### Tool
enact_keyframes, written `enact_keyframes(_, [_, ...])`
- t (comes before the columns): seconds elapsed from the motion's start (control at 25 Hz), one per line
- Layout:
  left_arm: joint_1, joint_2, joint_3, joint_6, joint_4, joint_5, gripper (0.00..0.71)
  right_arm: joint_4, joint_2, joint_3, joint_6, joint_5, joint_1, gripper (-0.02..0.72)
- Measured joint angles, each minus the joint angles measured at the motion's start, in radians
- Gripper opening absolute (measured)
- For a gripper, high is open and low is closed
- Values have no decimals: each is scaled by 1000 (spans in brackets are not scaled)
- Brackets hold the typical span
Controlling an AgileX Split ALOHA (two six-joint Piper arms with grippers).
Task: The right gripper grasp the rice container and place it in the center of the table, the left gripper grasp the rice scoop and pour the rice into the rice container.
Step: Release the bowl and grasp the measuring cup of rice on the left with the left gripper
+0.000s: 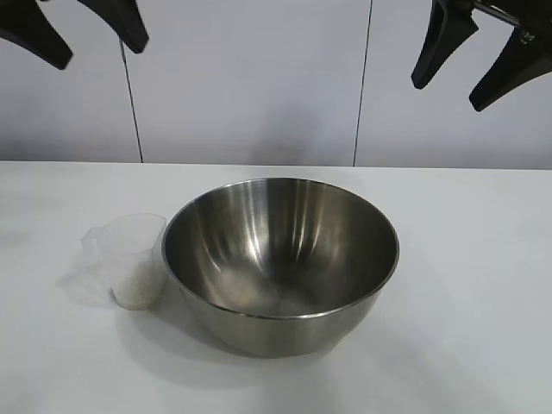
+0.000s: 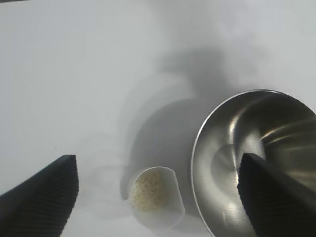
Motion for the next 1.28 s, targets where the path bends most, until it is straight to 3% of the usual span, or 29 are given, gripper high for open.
enact_keyframes(0.2, [5,-177,264,0,0,-257,627,0,0,0,0,-4,0,452])
enact_keyframes(0.36, [2,-320,547,0,-3,-565,626,0,0,0,0,-4,0,452])
enact_keyframes(0.48, [-34,-408,767,0,-3,-828,626,-1,0,0,-1,-5,0,452])
enact_keyframes(0.68, [-68,-451,1053,1,-4,-1227,625,-1,0,0,-3,-5,0,452])
enact_keyframes(0.8, [-68,-451,1142,1,-11,-1378,624,-1,0,0,-3,-5,0,452])
enact_keyframes(0.96, [-68,-419,1206,-19,9,-1462,624,-1,0,0,-3,-5,0,452])
enact_keyframes(1.28, [-68,-155,1275,-62,185,-1754,622,-1,0,0,-3,-20,0,452])
